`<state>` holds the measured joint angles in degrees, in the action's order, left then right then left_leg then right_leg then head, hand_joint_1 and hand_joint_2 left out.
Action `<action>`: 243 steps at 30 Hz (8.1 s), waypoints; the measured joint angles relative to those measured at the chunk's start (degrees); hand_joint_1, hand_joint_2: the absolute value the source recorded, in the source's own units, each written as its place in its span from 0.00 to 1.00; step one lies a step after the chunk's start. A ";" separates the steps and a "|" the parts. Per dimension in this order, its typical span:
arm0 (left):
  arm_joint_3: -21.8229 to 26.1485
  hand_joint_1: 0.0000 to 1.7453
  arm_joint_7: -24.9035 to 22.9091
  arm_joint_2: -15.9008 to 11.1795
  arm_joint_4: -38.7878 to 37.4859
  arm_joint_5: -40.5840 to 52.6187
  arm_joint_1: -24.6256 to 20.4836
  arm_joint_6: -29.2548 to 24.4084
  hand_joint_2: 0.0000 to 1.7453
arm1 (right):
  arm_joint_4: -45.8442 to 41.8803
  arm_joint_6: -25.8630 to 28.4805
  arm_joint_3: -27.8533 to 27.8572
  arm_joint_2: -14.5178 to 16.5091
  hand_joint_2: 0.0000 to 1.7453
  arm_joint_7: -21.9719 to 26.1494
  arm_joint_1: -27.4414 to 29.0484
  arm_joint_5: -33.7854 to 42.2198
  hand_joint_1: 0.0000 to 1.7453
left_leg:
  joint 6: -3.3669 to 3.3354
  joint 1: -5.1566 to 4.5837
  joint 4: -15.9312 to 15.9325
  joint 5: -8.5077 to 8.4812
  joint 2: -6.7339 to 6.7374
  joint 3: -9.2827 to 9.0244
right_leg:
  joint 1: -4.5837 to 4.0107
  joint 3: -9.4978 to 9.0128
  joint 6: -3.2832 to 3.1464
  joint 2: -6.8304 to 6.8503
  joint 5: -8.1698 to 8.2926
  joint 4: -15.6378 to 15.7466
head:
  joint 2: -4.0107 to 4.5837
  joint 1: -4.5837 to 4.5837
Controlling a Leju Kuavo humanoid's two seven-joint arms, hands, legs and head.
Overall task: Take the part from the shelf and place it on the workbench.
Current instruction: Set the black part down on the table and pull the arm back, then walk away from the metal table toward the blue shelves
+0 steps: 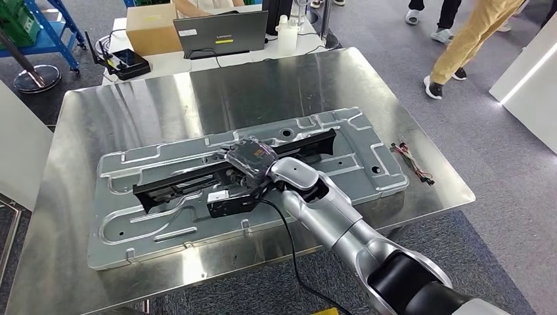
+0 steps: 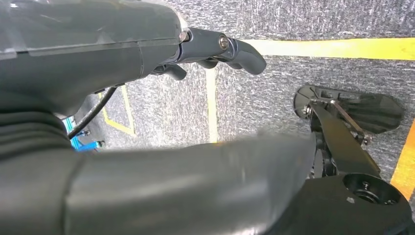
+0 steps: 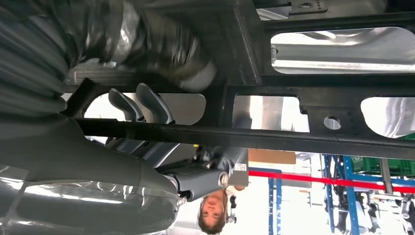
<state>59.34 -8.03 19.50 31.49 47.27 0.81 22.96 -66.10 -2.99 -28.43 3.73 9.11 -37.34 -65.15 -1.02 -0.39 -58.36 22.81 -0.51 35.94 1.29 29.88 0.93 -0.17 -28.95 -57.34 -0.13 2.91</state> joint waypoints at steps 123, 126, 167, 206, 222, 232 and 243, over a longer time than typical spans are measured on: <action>-17.61 0.00 -3.83 -0.16 5.98 -15.75 7.63 -0.66 0.00 | -32.52 0.39 -10.14 -4.30 0.00 2.84 9.00 8.26 0.00 | 1.26 0.06 -4.06 3.63 0.38 2.46 | -0.91 -0.26 -2.98 0.88 1.44 1.01 | 0.00 0.00; -18.07 0.00 -4.16 -0.18 6.22 -16.19 7.78 -0.69 0.00 | -32.45 0.39 -10.15 -4.40 0.00 2.83 9.54 8.26 0.00 | 2.40 0.88 -14.42 10.06 0.39 4.60 | -0.85 2.52 -3.01 0.95 3.43 0.69 | 0.00 -0.01; -22.54 0.00 -10.22 0.04 13.37 -23.36 10.51 -3.08 0.00 | 1.12 -1.63 10.40 -4.38 0.00 -6.08 34.85 8.80 0.00 | 0.02 0.80 1.52 6.81 0.55 -8.65 | -0.37 7.55 0.55 1.22 6.14 -1.56 | 0.00 0.01; -9.52 0.00 1.43 -2.79 -4.71 3.37 -0.01 -1.24 0.00 | 53.02 -2.81 50.12 -0.01 1.00 -18.79 34.81 18.52 0.00 | -0.66 0.85 2.13 1.46 1.46 -2.61 | 0.54 4.70 1.96 0.57 -1.33 -13.00 | 0.00 0.00; -10.20 0.00 3.59 -7.26 -13.32 6.42 -3.36 -2.64 0.00 | 53.22 -7.40 54.91 -1.56 1.00 -19.41 34.53 20.12 0.00 | -0.31 0.07 -9.18 7.23 1.03 -3.85 | -1.70 3.98 -2.63 0.85 3.01 -0.15 | 0.00 0.01; -10.20 0.00 3.61 -7.97 -14.57 6.59 -4.15 -3.84 0.00 | 53.20 -8.18 56.57 -1.95 1.00 -17.59 34.56 20.05 0.00 | -3.04 -0.84 5.35 3.93 1.50 -8.66 | -0.94 8.55 -0.04 0.49 -4.43 -10.33 | 0.00 0.02; -10.08 0.00 2.89 -8.50 -14.76 7.06 -4.23 -5.45 1.00 | 52.97 -9.80 58.22 -2.04 1.00 -18.98 34.55 19.08 0.00 | 0.64 0.14 -0.75 1.83 1.36 -0.57 | 0.57 -2.79 -0.49 0.32 -2.82 0.03 | 0.00 -0.01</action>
<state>49.25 -5.14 11.00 16.72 54.33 -3.42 17.51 -13.13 -12.79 29.79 1.69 -9.87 -2.79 -46.07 -0.37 -0.25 -59.11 24.64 0.85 35.38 1.87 27.10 0.44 0.15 -31.77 -57.32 -0.13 2.90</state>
